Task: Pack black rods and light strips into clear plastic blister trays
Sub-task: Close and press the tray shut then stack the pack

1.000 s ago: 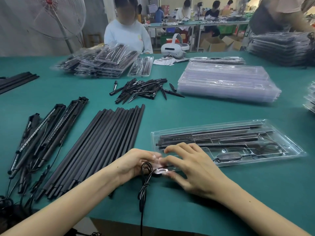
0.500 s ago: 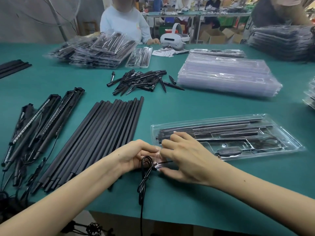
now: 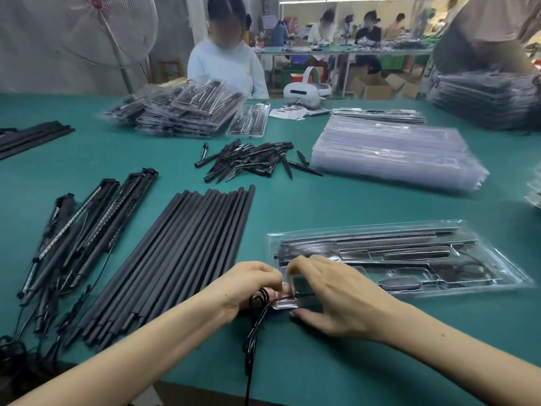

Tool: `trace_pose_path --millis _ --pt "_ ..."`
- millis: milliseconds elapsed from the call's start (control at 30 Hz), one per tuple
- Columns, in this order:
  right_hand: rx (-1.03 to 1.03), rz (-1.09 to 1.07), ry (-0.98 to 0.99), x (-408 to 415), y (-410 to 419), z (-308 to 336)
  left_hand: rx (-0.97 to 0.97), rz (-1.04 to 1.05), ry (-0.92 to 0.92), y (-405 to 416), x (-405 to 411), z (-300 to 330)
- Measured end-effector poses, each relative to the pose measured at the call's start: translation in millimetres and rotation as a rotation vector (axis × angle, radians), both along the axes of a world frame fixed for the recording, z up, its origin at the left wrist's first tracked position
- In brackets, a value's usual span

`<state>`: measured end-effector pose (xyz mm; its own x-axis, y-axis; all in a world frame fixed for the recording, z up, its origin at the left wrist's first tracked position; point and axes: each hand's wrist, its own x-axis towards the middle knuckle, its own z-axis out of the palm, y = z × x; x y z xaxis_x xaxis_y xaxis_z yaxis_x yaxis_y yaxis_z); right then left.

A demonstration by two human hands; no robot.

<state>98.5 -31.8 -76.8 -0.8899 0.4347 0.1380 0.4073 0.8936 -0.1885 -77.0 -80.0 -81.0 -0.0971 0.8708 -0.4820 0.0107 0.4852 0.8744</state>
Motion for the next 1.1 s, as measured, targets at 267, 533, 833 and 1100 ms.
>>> trace_pose_path --millis 267,533,833,1100 --pt "0.035 0.029 -0.003 3.6 2.2 -0.1 0.018 0.019 0.049 -2.9 1.1 -0.9" --pt "0.063 0.036 0.029 3.0 -6.3 -2.0 -0.046 0.005 0.107 -0.8 0.7 0.0" --pt "0.193 0.02 0.046 -6.6 -17.3 -6.3 -0.08 0.07 0.094 4.3 8.1 2.4" --pt "0.004 -0.019 0.028 -1.1 0.9 -6.5 -0.148 0.002 0.119 5.4 2.6 10.3"
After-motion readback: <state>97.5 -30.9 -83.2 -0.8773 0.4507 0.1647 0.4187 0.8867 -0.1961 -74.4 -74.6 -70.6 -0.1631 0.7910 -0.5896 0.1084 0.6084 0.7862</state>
